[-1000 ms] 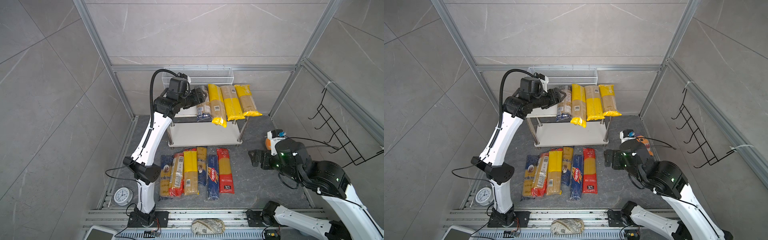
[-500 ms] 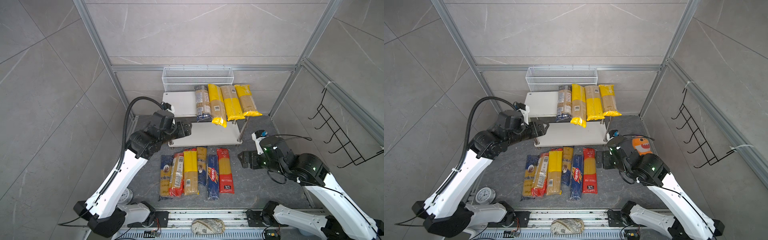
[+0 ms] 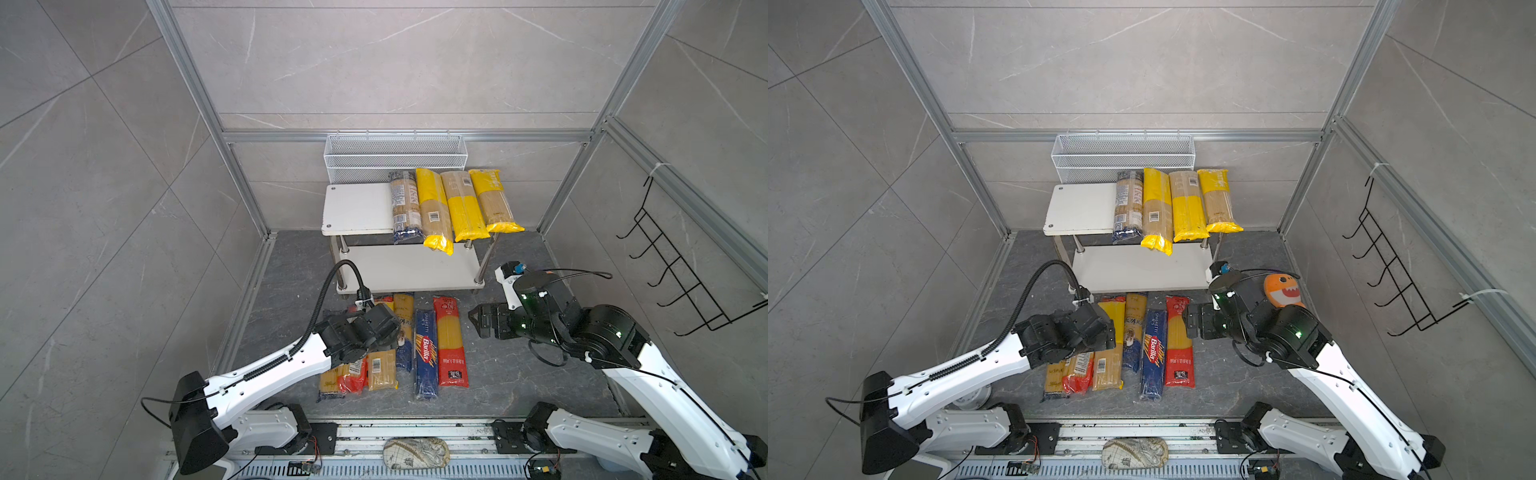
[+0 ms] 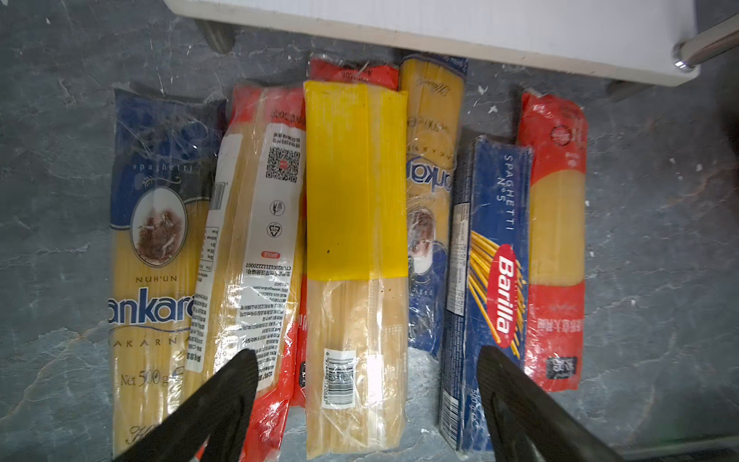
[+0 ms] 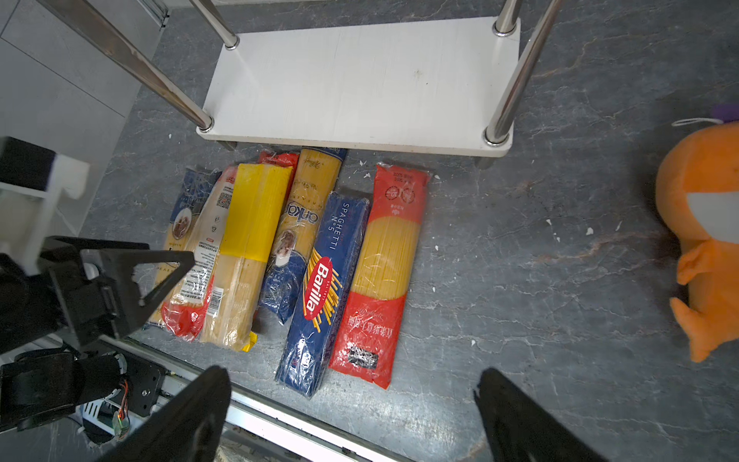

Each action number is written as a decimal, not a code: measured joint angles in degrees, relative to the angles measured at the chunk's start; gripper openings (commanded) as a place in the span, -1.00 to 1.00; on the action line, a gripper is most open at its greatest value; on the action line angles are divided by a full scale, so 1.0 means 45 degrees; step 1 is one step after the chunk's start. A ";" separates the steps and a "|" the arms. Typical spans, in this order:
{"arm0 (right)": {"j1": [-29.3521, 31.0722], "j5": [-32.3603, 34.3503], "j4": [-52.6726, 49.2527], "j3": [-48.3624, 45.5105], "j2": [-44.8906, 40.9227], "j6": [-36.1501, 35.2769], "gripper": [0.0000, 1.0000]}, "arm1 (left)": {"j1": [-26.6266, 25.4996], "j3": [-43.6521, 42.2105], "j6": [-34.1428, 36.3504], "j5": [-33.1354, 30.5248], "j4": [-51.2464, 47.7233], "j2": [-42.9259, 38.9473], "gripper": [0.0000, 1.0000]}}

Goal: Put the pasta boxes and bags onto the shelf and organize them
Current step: 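Lower the left gripper to the yellow-banded bag on the floor and grasp it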

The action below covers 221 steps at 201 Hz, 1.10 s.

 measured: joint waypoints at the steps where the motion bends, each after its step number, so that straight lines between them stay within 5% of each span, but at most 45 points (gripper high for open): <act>1: 0.0000 -0.0005 0.0000 -0.0015 -0.0005 0.0015 1.00 | -0.0005 -0.0019 -0.0019 0.0000 0.0019 0.0005 0.77; 117: 0.0000 -0.3055 0.0942 -0.3245 -0.0607 0.0894 0.99 | -0.0797 -0.2759 -0.2059 0.0573 0.2987 0.1253 0.80; 221: 0.0000 -0.3614 0.1103 -0.3298 -0.0675 0.0908 1.00 | -0.1219 -0.3133 -0.2798 0.0607 0.4124 0.3162 0.77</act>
